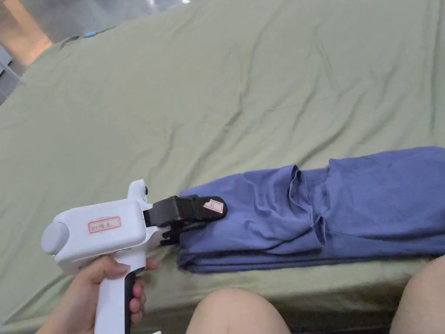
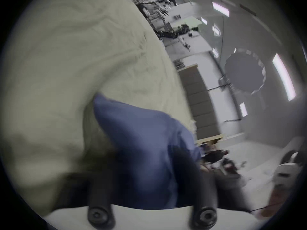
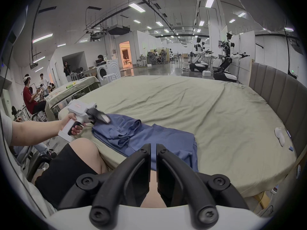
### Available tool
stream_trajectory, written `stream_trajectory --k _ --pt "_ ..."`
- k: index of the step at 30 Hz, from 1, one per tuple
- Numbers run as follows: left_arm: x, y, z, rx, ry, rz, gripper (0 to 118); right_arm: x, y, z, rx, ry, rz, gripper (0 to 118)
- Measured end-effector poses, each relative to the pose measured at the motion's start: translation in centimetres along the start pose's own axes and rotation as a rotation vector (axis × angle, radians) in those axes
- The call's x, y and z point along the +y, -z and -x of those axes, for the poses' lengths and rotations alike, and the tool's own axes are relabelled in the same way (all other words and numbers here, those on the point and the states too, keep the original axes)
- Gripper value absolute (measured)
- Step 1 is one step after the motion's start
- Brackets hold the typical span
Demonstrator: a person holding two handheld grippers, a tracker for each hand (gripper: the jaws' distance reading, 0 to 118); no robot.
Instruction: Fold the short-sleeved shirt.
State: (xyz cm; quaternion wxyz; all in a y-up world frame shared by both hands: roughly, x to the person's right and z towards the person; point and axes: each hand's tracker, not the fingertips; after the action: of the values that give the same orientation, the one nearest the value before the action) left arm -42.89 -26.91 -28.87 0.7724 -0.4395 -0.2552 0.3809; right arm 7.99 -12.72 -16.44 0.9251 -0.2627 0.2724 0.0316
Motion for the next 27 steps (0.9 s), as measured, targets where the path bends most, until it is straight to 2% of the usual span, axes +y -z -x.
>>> stream_trajectory --k 1,3,7,9,12,13,19,21,27 --pt "0.2 0.7 0.2 0.076 0.006 0.021 10 0.2 0.0 0.2 0.013 -0.001 0.0 9" --pt "0.1 0.1 1.0 -0.041 -0.087 0.034 10 0.5 0.0 0.8 0.023 -0.023 0.002 9" --pt "1.0 -3.7 1.3 0.004 -0.052 -0.01 10 0.8 -0.2 1.2 0.01 -0.053 0.008 9" --pt "1.9 -6.3 2.6 0.1 -0.067 -0.04 10 0.9 -0.2 1.1 0.014 -0.044 -0.004 9" --pt "2.9 -10.4 3.8 0.195 -0.182 -0.058 10 0.9 -0.4 1.1 0.015 -0.041 -0.017 9" --pt "3.0 -11.7 3.2 0.235 -0.165 -0.073 10 0.8 -0.5 1.1 0.02 -0.042 -0.022 9" --pt "4.6 -13.8 -5.5 0.406 -0.059 -0.005 10 0.4 -1.1 0.6 0.048 -0.051 -0.045 9" --pt "5.5 -12.6 -9.2 0.477 -0.014 0.037 10 0.3 -1.4 0.3 0.052 -0.043 -0.057 9" --pt "5.9 -5.7 -17.9 0.511 0.047 0.07 10 -0.8 -3.8 -1.1 0.047 -0.037 -0.09 9"
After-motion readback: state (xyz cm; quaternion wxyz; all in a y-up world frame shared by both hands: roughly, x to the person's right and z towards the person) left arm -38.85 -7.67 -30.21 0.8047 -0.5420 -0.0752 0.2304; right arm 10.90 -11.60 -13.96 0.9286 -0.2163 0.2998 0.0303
